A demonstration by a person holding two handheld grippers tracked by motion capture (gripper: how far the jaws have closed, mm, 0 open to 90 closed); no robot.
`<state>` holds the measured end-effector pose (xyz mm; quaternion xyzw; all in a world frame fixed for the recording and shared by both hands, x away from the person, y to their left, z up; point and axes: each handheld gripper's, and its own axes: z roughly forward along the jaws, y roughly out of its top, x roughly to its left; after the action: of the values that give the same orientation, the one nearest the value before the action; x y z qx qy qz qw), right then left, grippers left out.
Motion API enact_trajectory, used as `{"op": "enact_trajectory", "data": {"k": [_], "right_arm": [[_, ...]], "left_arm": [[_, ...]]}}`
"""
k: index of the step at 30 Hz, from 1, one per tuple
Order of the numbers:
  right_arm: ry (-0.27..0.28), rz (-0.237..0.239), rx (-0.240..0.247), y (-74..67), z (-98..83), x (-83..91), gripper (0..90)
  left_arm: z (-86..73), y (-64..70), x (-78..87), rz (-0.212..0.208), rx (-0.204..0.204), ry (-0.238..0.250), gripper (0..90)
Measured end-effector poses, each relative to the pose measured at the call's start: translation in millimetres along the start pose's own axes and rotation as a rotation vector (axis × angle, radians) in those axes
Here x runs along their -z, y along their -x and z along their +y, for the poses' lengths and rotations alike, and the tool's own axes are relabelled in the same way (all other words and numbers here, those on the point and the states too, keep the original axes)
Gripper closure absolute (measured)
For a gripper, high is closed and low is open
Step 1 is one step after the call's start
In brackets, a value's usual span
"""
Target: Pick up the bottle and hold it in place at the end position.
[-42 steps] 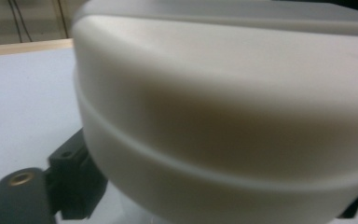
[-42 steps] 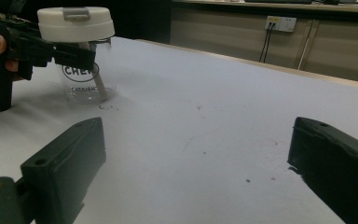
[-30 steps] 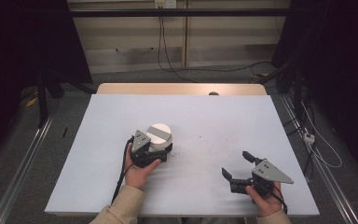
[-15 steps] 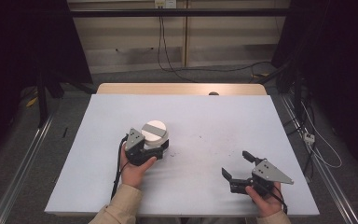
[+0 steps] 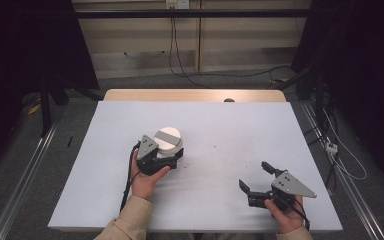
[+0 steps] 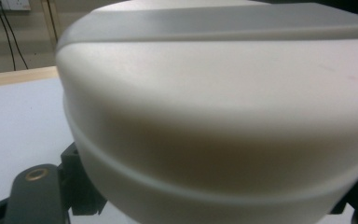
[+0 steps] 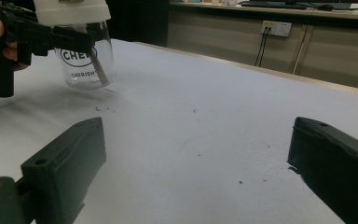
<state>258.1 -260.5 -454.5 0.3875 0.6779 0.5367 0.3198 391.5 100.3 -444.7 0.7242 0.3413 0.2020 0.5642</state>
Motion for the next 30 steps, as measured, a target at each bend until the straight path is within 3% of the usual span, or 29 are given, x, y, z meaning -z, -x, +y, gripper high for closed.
{"op": "enact_trajectory", "data": {"k": [4,6,7,9,12,16,20,30], "right_arm": [[0.001,-0.001,0.0,0.0,0.0,0.6,3.4],[0.003,-0.003,-0.002,0.3,0.0,1.0,3.4],[0.004,-0.004,-0.002,0.5,0.1,1.2,3.4],[0.004,-0.004,-0.003,0.7,0.0,1.4,3.4],[0.006,-0.002,-0.005,0.7,0.1,1.5,3.4],[0.008,0.0,-0.004,0.8,0.5,1.5,3.4],[0.01,0.0,-0.003,1.3,0.6,1.5,3.4],[0.013,-0.005,-0.008,2.6,0.7,2.7,3.4]], "left_arm": [[2.1,1.8,-3.6,0.018,-0.042,-0.012,18.3],[2.4,1.6,-5.3,0.021,-0.03,-0.017,18.4],[2.7,1.6,-6.4,-0.002,-0.022,-0.022,18.5],[4.0,2.9,-7.8,0.008,-0.067,-0.047,18.5],[5.1,4.5,-9.6,0.004,-0.09,-0.038,18.6],[7.3,4.3,-12.0,-0.008,-0.061,-0.032,18.6],[10.8,5.4,-15.5,-0.008,-0.052,-0.055,18.6],[16.9,5.9,-26.4,-0.014,-0.073,-0.056,18.7]]}}
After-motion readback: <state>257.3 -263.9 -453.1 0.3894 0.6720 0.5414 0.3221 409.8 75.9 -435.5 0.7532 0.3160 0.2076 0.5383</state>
